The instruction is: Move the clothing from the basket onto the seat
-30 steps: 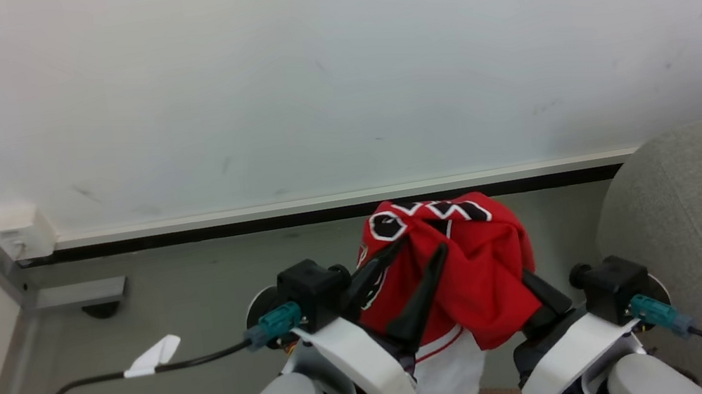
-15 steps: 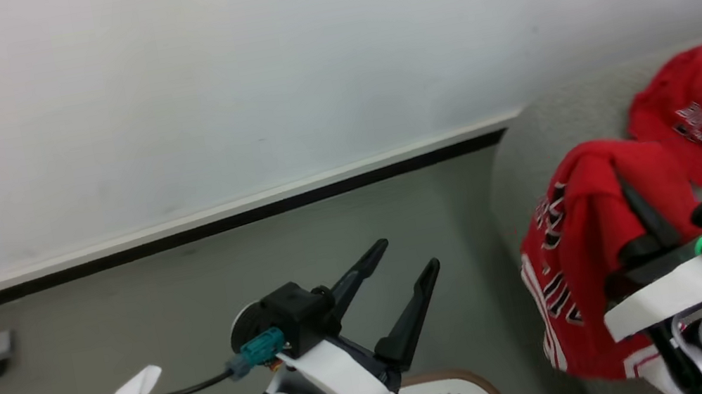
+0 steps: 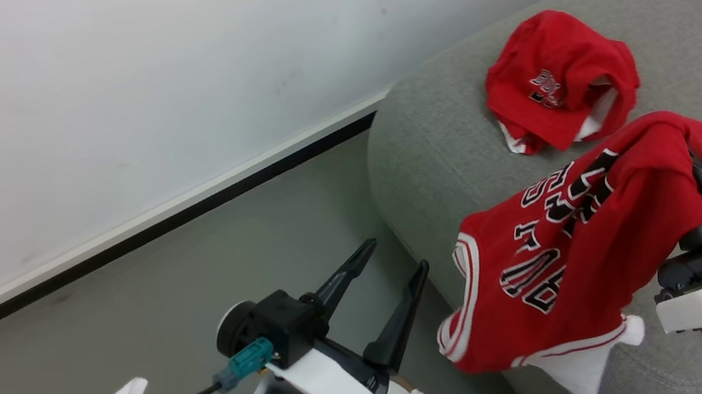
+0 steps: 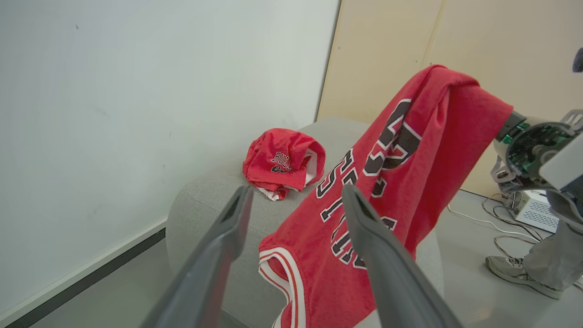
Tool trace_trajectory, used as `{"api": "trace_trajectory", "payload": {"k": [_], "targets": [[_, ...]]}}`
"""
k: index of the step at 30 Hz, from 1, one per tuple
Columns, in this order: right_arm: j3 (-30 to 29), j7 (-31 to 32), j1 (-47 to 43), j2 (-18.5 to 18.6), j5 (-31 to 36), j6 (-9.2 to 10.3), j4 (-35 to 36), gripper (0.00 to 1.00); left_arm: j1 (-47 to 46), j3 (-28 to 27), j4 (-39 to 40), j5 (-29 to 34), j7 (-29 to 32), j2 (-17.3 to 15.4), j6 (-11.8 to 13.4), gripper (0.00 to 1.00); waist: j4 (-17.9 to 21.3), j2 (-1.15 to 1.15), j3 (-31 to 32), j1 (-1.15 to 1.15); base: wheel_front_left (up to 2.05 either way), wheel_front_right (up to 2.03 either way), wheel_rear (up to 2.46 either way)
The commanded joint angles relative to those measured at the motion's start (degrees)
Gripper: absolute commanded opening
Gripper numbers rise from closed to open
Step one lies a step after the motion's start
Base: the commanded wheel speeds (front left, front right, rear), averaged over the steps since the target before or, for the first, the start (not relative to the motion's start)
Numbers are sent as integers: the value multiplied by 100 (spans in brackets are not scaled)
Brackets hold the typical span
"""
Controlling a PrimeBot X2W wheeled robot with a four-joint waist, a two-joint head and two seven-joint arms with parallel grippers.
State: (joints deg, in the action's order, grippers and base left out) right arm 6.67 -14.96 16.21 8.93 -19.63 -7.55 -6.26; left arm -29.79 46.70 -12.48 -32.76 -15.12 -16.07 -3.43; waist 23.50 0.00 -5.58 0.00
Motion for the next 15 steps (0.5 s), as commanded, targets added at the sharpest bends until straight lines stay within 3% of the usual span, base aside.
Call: {"api": "trace_trajectory", "payload": {"k": [1,15], "targets": [[-29,-15,-94,-61,44,13,78,0,103,-22,0,93,2,-63,7,100,170,0,-69,0,0,0,0],[-13,-16,1,-226,47,13,196,0,158,-172,-75,279,-1,21,-165,100,259,0,-291,0,0,0,0]]}}
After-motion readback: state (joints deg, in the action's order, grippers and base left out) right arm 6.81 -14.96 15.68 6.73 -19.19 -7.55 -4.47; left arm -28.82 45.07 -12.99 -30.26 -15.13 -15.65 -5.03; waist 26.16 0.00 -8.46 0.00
